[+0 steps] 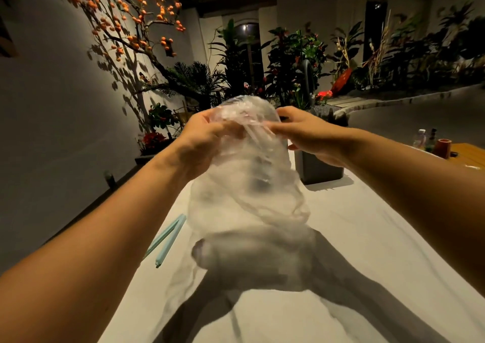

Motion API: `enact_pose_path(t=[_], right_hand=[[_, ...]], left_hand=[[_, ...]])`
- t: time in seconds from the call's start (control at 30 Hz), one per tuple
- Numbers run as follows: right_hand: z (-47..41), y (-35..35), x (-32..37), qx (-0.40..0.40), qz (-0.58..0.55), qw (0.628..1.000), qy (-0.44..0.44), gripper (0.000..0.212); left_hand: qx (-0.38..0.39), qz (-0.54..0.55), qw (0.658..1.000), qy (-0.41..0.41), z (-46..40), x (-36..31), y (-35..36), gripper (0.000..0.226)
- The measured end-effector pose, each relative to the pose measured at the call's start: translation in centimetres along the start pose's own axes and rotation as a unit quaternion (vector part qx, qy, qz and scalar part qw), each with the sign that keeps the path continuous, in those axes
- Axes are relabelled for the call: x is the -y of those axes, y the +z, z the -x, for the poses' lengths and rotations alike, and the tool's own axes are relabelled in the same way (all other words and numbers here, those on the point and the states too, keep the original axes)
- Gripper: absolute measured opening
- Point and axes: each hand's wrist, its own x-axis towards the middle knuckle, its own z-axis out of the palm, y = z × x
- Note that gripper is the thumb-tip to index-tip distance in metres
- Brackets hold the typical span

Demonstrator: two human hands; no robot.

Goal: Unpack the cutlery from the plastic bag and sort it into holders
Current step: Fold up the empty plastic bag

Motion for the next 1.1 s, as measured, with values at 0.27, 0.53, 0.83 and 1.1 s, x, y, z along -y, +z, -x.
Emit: enact_pose_path(t=[0.27, 0.53, 0.83, 1.1], right_hand=[[-1.0, 0.1, 1.2, -0.143, 0.056, 0.988, -0.025, 0.038], [-0.2, -1.0, 0.8, -0.223, 0.163, 0.957, -0.091, 0.027], [0.3, 0.1, 0.1, 0.007, 0.151, 0.988, 0.028, 0.067], [0.4, -1.2, -0.5, -0.217, 0.017, 0.976, 0.028, 0.023]], left_hand=[[0.014, -0.29, 0.957, 0.019, -0.8, 1.9, -0.2, 0.026], [-0.049, -0.389, 0.919, -0.051, -1.4, 3.4, 0.2, 0.01], [-0.121, -0.226, 0.964, 0.075, -1.4, 1.2, 1.9, 0.018], [-0.023, -0.203, 0.979, 0.0, 0.3, 2.4, 2.1, 0.079]])
